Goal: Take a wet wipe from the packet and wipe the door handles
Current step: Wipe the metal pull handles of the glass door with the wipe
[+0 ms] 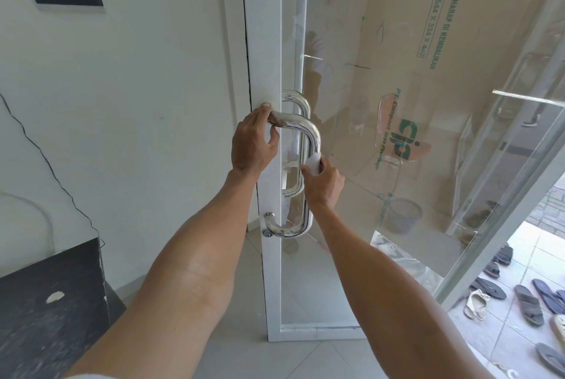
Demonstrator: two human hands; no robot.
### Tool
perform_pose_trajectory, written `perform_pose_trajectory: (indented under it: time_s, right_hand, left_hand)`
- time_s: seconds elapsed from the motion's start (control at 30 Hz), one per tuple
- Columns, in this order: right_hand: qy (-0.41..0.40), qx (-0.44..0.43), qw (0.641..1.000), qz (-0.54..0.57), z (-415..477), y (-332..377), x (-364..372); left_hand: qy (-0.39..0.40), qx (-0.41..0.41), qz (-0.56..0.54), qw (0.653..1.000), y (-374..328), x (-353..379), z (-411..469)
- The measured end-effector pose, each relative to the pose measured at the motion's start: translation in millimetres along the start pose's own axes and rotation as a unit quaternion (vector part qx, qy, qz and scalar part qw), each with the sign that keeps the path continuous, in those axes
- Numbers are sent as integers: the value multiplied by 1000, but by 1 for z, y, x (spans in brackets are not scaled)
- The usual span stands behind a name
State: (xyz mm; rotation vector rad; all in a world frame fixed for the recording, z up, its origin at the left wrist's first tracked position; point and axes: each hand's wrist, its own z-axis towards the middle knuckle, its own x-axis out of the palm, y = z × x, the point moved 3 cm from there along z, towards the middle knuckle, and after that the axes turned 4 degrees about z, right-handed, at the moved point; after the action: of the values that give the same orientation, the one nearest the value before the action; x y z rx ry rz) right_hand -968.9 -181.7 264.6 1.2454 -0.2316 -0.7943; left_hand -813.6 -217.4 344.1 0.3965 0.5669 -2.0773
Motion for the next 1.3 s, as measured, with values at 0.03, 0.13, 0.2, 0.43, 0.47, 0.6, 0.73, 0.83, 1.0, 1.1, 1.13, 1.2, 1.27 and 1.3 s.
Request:
perform_pose_trajectory:
  time_s: [0.03, 0.13, 0.2, 0.43, 0.47, 0.6, 0.73, 0.83, 1.0, 1.1, 1.13, 1.2, 1.27, 1.3]
  right_hand:
    - [3, 6, 1000, -6, -2, -6, 2]
    - [22, 29, 999, -25, -9, -23, 6]
    - [32, 36, 998, -30, -13, -31, 8]
    - [55, 20, 998, -39, -16, -39, 7]
    - [57, 10, 998, -38, -14, -36, 7]
    - [37, -44, 998, -21, 2, -6, 0]
    - [8, -90, 996, 10, 19, 19, -4]
    - [-4, -93, 996, 16, 19, 20, -5]
    - [2, -63, 998, 22, 3, -4, 2]
    - [13, -20, 1000, 17, -5, -23, 9]
    - [19, -9, 1000, 11, -7, -30, 11]
    - [32, 6, 999, 2, -12, -44, 15]
    - [47, 23, 999, -5, -17, -59, 19]
    - [54, 31, 998, -10, -19, -66, 20]
  left_hand:
    - [-1, 2, 2, 1000, 1, 0, 1]
    - [-1, 5, 6, 1000, 1, 1, 1]
    - [-5, 10, 6, 1000, 2, 1, 1]
    - [-25, 13, -3, 1000, 0, 2, -2]
    - [-27, 14, -2, 1000, 0, 1, -2]
    - [-30, 8, -1, 1000, -2, 2, -3]
    - [-29, 1, -2, 1000, -2, 7, -5]
    - [-33, 0, -2, 999, -2, 8, -6]
    - [-27, -2, -1, 1000, -3, 10, -9]
    - [-22, -1, 1, 1000, -2, 10, -10]
    - [-20, 2, 1, 1000, -3, 10, -10]
    - [-16, 6, 2, 1000, -2, 11, -13]
    - [-10, 4, 2, 1000, -3, 11, -14]
    - [-8, 4, 2, 1000, -3, 11, -15]
